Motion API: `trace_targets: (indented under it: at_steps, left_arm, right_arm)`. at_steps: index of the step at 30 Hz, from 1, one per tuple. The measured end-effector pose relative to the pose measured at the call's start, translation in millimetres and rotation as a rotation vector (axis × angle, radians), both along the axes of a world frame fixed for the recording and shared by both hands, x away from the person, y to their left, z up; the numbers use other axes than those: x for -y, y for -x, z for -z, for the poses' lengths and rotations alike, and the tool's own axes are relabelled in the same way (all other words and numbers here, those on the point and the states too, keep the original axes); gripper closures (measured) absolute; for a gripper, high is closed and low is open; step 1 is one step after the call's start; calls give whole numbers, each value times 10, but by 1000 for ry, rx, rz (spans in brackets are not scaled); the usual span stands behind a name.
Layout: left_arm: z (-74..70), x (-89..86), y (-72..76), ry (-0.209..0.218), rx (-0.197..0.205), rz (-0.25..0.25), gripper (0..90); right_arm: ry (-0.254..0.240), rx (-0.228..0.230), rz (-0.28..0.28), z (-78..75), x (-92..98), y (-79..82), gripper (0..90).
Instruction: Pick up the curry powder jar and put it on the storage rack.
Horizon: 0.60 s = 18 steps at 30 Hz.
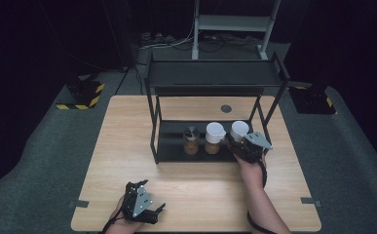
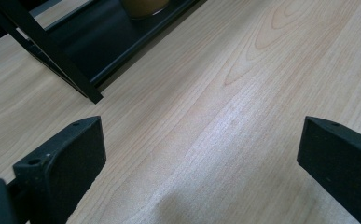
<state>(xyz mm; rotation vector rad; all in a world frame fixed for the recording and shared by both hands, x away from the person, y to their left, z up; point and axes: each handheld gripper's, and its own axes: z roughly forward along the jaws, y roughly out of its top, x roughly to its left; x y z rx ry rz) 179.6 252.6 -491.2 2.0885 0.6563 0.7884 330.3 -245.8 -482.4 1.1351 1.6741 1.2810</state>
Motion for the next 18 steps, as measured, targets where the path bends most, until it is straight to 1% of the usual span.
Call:
trace_targets:
  at_steps: [7,15,18]
  left_arm:
    - [-1,1,0,-3,1,2,15]
    - [-1,-2,0,-3,2,3,15]
    - [-1,-6,0,-1,2,4,15]
  right_arm:
    - [8,10,-7,26,11,12,304]
    - [5,2,-7,10,13,0,296]
    - [6,-10,-1,-2,-1,-8,234]
